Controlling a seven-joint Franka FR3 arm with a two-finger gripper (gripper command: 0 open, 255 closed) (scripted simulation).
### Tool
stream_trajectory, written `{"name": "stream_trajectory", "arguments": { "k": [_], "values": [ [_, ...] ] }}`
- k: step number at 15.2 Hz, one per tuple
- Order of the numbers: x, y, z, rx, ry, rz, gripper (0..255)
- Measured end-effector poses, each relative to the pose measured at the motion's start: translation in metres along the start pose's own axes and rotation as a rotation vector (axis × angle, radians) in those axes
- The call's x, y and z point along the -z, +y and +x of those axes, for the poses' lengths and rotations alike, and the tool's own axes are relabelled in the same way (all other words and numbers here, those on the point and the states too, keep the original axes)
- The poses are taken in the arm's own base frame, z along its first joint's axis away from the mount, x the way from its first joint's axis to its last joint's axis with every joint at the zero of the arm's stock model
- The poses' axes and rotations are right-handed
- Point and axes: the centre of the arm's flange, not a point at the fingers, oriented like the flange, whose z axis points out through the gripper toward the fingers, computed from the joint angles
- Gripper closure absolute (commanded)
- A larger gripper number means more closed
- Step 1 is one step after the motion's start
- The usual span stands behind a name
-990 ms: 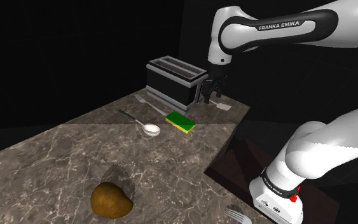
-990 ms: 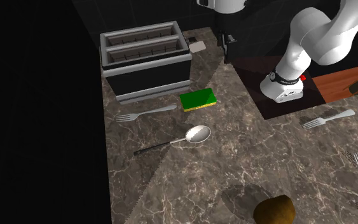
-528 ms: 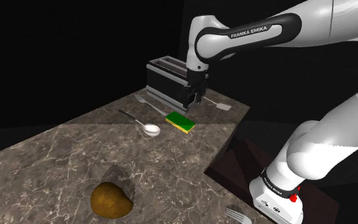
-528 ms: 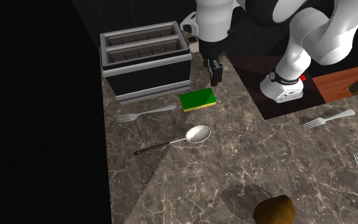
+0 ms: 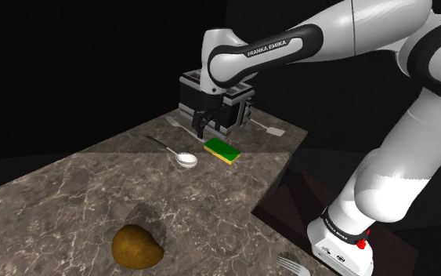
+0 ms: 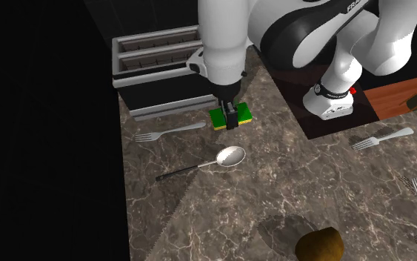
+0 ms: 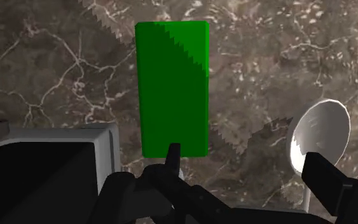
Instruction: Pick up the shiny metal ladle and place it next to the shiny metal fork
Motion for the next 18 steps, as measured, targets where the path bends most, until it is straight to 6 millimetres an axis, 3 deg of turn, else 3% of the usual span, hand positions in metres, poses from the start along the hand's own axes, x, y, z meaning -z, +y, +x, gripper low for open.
{"name": "stream_trajectory", "arguments": {
  "k": [11,18],
  "values": [
    [-0.041,-0.089,0.092,0.061,0.046,0.026,0],
    [-0.075,-0.096,0.098,0.064,0.049,0.028,0]
  ]
}}
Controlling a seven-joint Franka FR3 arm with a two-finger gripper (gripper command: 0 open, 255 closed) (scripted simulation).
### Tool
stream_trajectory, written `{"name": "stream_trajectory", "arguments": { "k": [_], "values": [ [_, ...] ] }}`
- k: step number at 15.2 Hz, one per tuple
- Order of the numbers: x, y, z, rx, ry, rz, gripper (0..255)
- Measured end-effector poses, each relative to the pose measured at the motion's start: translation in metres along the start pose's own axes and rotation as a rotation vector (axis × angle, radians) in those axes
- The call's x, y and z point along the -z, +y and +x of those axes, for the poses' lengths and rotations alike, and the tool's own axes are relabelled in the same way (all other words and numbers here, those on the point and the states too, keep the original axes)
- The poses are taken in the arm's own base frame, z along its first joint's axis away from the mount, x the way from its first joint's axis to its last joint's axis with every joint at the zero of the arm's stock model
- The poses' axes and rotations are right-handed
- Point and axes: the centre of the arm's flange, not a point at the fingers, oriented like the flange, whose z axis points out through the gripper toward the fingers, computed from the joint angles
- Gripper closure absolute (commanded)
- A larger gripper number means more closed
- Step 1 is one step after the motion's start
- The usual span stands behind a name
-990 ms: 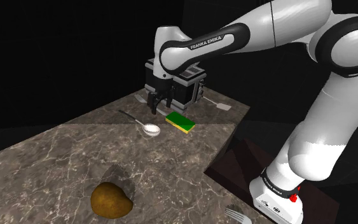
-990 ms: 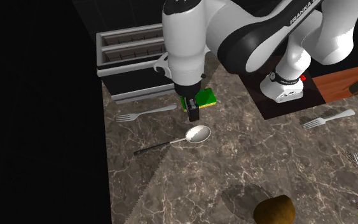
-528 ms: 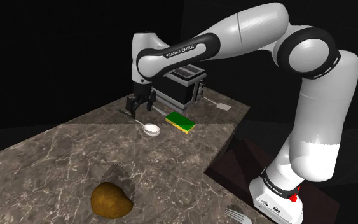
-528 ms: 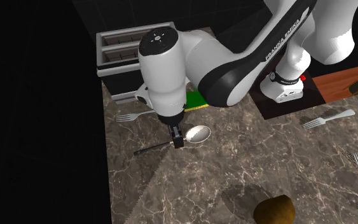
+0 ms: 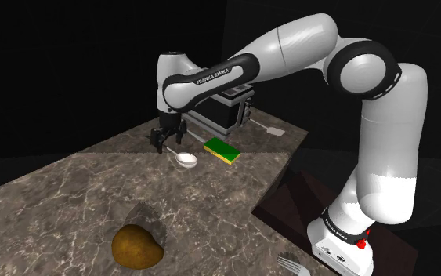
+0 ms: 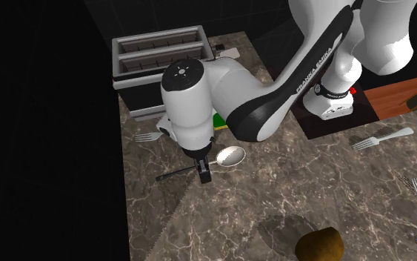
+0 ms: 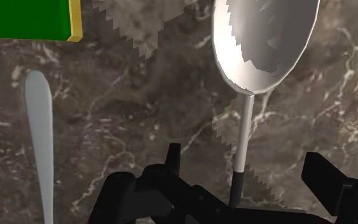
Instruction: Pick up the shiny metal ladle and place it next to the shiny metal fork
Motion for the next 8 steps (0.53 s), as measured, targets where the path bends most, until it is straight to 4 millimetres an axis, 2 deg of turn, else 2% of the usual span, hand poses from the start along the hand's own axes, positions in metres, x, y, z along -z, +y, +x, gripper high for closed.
{"name": "stream_trajectory", "arguments": {
  "k": [7,8],
  "values": [
    [-0.0066,-0.0006,-0.0015,0.0,0.0,0.0,0],
    [-0.0066,-0.0006,-0.0015,0.0,0.0,0.0,255]
  ]
}}
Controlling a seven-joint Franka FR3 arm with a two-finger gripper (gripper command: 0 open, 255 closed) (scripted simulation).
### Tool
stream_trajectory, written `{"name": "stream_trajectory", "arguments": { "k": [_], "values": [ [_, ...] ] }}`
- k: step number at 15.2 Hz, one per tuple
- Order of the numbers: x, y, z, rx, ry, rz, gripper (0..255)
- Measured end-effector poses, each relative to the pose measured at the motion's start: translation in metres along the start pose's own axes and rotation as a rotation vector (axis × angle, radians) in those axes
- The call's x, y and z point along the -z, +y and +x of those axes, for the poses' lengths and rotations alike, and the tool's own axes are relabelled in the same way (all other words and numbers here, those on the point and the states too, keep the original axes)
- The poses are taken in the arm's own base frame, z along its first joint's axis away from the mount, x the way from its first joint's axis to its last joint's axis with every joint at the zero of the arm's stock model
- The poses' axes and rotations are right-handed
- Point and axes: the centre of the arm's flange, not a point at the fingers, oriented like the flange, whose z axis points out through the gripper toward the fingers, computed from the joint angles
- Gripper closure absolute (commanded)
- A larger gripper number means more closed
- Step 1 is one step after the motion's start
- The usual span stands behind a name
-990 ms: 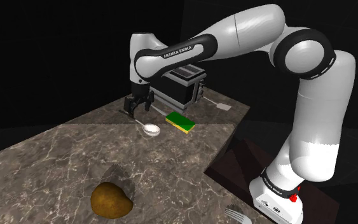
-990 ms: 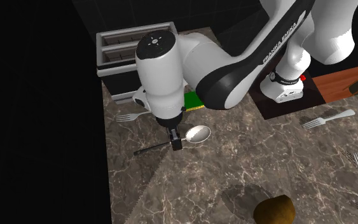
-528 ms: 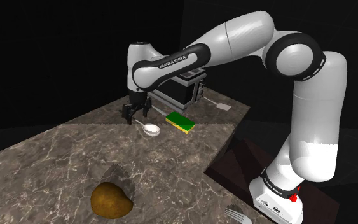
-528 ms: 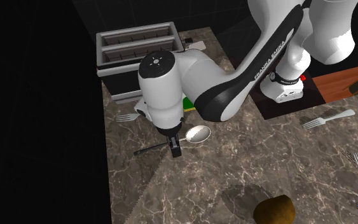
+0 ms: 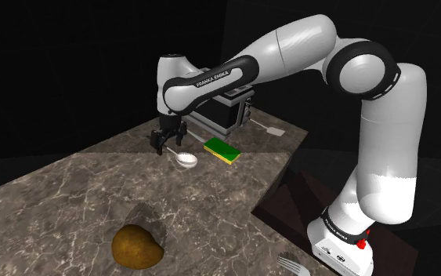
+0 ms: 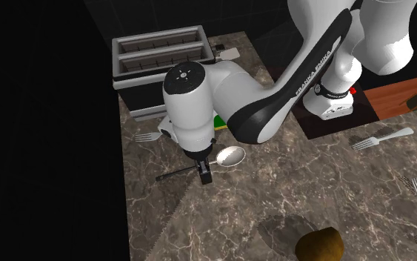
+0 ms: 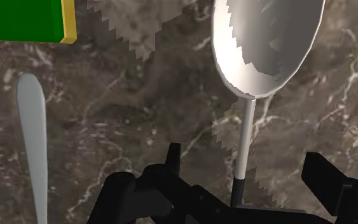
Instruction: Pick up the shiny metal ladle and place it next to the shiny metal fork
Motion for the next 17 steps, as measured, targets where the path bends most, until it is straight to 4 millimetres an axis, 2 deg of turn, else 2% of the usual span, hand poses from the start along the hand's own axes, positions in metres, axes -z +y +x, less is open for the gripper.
{"name": "stream_trajectory", "arguments": {
  "k": [10,17],
  "values": [
    [0.0,0.0,0.0,0.0,0.0,0.0,255],
    [0.031,-0.004,0.0,0.0,0.0,0.0,255]
  ]
}}
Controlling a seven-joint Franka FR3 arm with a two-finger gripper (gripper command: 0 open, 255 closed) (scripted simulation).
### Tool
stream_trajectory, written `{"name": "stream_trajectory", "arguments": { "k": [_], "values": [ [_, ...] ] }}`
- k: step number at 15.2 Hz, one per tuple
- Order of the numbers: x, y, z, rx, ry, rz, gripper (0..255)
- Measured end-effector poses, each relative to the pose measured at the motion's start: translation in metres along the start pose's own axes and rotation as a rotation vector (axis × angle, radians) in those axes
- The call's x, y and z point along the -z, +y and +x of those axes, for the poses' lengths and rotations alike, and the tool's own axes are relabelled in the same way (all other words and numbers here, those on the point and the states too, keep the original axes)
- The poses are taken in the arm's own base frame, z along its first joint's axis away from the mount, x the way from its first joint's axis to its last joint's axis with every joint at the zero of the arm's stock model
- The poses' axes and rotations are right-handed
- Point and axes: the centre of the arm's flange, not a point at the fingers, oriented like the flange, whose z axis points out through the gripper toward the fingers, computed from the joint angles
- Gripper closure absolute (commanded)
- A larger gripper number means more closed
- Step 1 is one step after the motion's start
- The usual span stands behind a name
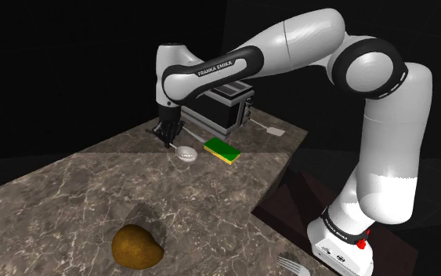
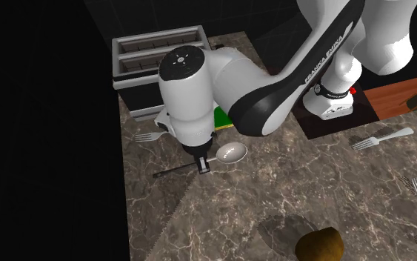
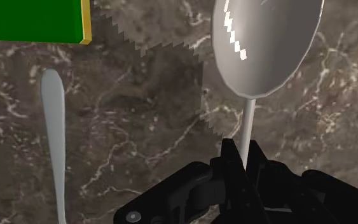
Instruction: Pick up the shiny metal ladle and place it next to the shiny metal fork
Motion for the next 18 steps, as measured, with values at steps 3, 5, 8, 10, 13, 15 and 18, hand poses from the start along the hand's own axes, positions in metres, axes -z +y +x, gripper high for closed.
{"name": "stream_trajectory", "arguments": {
  "k": [3,5,8,10,13,15,18],
  "values": [
    [0.017,-0.001,0.0,0.0,0.0,0.0,255],
    [0.027,-0.003,0.0,0.0,0.0,0.0,255],
    [0.043,-0.004,-0.001,0.0,0.0,0.0,255],
    [0.053,-0.006,-0.003,0.0,0.0,0.0,255],
    [0.068,-0.008,-0.002,0.0,0.0,0.0,255],
    [0.075,-0.011,-0.009,0.0,0.0,0.0,255],
    [0.076,-0.027,-0.039,0.001,0.0,0.0,255]
  ]
}}
